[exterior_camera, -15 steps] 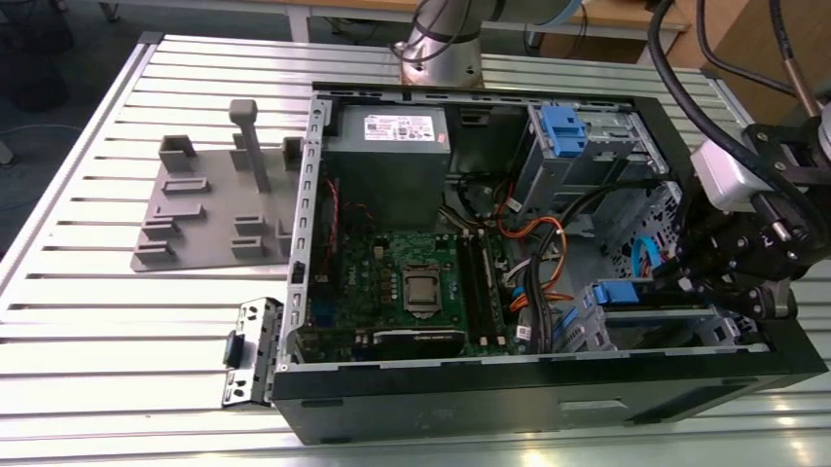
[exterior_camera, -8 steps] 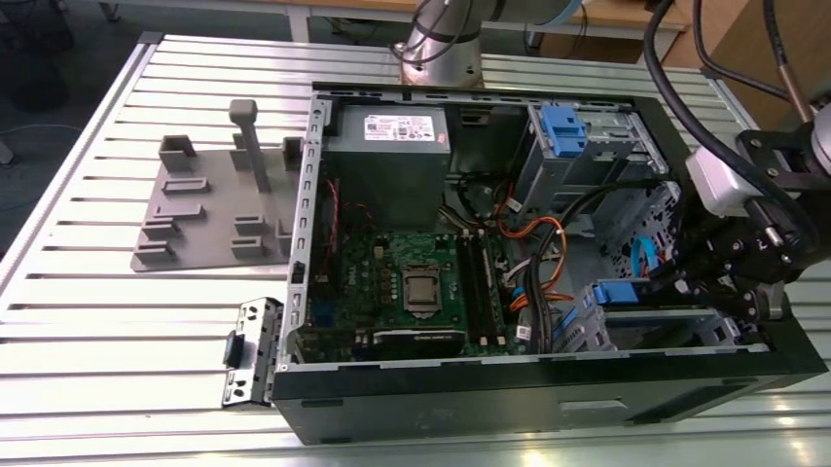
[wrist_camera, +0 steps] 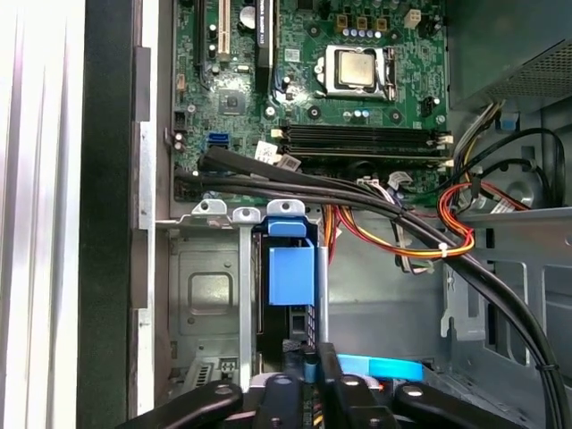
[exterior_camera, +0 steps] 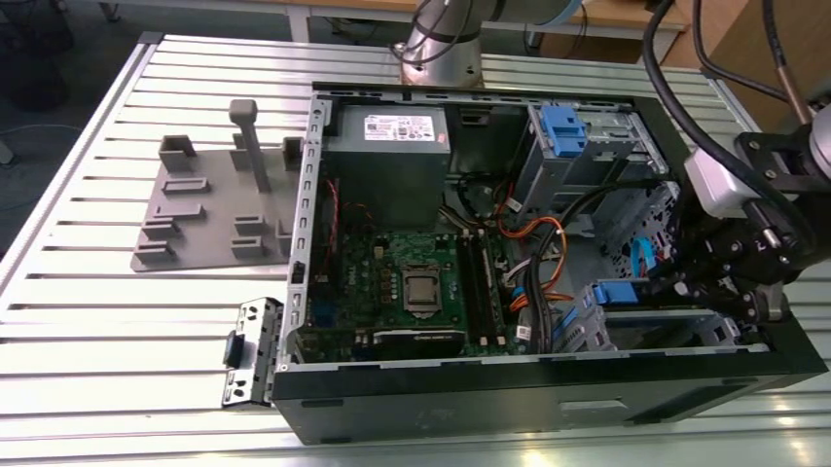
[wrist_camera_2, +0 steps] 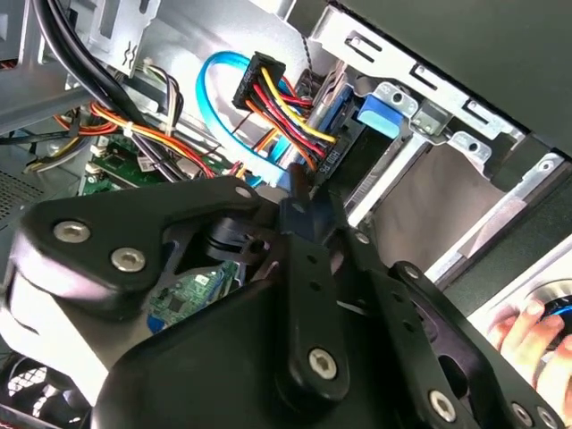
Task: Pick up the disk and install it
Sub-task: 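Insert the second disk wire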
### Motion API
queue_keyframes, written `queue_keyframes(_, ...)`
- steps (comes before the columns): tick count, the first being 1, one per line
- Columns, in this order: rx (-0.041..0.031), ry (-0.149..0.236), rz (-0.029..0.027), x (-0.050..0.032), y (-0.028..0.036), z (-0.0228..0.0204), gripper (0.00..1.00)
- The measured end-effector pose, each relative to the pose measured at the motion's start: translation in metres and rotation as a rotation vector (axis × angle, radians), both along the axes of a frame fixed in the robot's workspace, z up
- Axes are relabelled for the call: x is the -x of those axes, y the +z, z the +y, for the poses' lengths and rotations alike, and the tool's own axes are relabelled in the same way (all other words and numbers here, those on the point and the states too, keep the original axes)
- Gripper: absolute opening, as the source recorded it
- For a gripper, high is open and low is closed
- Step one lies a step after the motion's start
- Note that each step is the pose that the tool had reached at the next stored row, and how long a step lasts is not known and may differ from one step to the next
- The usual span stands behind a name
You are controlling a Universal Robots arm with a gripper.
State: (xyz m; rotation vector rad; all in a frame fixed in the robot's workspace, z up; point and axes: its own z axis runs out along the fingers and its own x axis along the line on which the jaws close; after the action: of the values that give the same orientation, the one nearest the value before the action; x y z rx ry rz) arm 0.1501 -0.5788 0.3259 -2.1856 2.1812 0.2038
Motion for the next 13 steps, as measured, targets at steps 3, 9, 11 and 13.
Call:
queue_keyframes(3,0.0012,0.0,0.0001,0.0,0.0018,-0.0001,0.23)
queue_keyframes(9,0.0,0.0,0.0002,0.0,0.0195,-0.0001,0.23)
queue_keyframes(11,-0.0006,0.0,0.001,0.0,0.0192,-0.0001,0.23)
queue_keyframes(13,-0.0013,0.0,0.0091,-0.0021,0.017,-0.0001,0.22)
